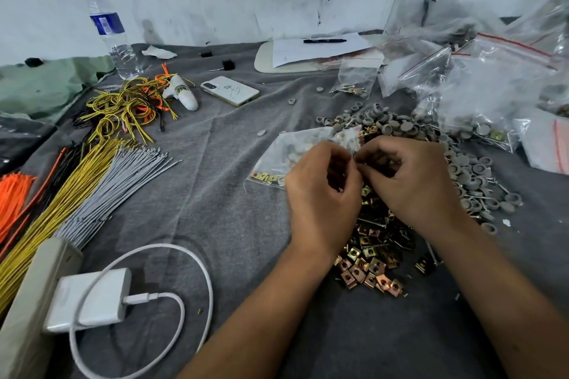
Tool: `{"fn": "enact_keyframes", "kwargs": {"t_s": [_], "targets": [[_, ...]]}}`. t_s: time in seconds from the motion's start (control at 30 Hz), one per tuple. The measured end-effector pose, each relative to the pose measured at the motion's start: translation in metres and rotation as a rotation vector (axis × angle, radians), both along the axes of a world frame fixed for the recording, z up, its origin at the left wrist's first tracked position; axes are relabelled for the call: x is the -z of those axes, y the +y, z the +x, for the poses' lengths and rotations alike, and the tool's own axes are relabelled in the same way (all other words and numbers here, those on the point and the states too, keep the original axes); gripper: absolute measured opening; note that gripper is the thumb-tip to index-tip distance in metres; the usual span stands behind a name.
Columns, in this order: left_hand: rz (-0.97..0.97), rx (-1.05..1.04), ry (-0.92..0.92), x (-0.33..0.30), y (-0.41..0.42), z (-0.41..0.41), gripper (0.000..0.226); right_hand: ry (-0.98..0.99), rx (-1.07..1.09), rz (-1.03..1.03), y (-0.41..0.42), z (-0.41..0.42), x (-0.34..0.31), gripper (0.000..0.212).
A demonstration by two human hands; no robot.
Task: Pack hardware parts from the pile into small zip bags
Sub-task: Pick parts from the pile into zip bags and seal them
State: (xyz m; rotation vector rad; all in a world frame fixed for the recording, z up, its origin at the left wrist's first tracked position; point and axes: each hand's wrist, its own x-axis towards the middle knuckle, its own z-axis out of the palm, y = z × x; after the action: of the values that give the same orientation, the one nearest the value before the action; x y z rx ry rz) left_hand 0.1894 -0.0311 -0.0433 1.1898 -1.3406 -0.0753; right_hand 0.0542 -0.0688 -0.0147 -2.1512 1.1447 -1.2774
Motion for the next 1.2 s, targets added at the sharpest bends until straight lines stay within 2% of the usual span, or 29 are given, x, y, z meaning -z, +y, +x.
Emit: {"fn": "enact_keyframes", "kwargs": {"t_s": [0.1,0.23,0.37,0.47,0.53,0.6,0.67,0.73,0.8,0.87,0.93,1.0,1.07,1.13,1.17,1.2], "targets": [[-0.001,0.0,-0.002,0.0,0.0,0.0,0.008,-0.004,-0.003,0.008,0.001,0.002,0.0,0.02],[-0.022,0.01,0.03,-0.001,-0.001,0.001,0.008,-0.103,-0.057,0.072,0.001,0.004,0.002,0.028],[-0.023,0.045,0.059,-0.006,0.001,0.002,0.008,-0.14,-0.039,0.031,-0.001,0.003,0.003,0.023],[0.055,0.167,0.155,-0.014,0.001,0.009,0.011,-0.208,0.08,-0.071,-0.004,0.0,0.003,0.014],[0.15,0.305,0.257,-0.022,0.0,0.019,0.015,-0.267,0.149,-0.049,-0.007,-0.003,0.004,0.016],[0.189,0.506,0.493,-0.031,0.001,0.029,0.015,-0.327,0.036,0.092,-0.007,-0.006,0.002,0.027],[0.181,0.796,0.843,-0.04,0.002,0.041,0.011,-0.367,-0.266,0.273,-0.004,-0.006,0.001,0.04],[0.152,1.062,1.204,-0.047,0.005,0.049,0.018,-0.279,-0.486,0.371,0.0,-0.001,0.001,0.056],[0.111,1.155,1.487,-0.05,0.006,0.053,0.022,-0.14,-0.495,0.384,0.002,0.007,0.006,0.073],[0.11,1.138,1.622,-0.056,0.009,0.053,0.002,-0.109,-0.407,0.341,0.001,0.012,0.008,0.071],[0.156,1.151,1.717,-0.056,0.009,0.054,0.006,-0.187,-0.359,0.345,0.0,0.012,0.006,0.064],[0.206,1.163,1.729,-0.055,0.01,0.055,0.013,-0.237,-0.334,0.38,0.0,0.01,0.004,0.059],[0.238,1.129,1.663,-0.053,0.008,0.054,0.022,-0.198,-0.331,0.35,0.0,0.01,0.003,0.05],[0.263,1.11,1.611,-0.049,0.007,0.052,0.017,-0.198,-0.351,0.3,0.0,0.012,0.004,0.035],[0.262,1.061,1.574,-0.047,0.004,0.052,0.007,-0.252,-0.369,0.303,0.001,0.012,0.003,0.028],[0.258,0.968,1.483,-0.045,0.002,0.053,0.009,-0.331,-0.388,0.318,0.002,0.012,0.003,0.023]]}}
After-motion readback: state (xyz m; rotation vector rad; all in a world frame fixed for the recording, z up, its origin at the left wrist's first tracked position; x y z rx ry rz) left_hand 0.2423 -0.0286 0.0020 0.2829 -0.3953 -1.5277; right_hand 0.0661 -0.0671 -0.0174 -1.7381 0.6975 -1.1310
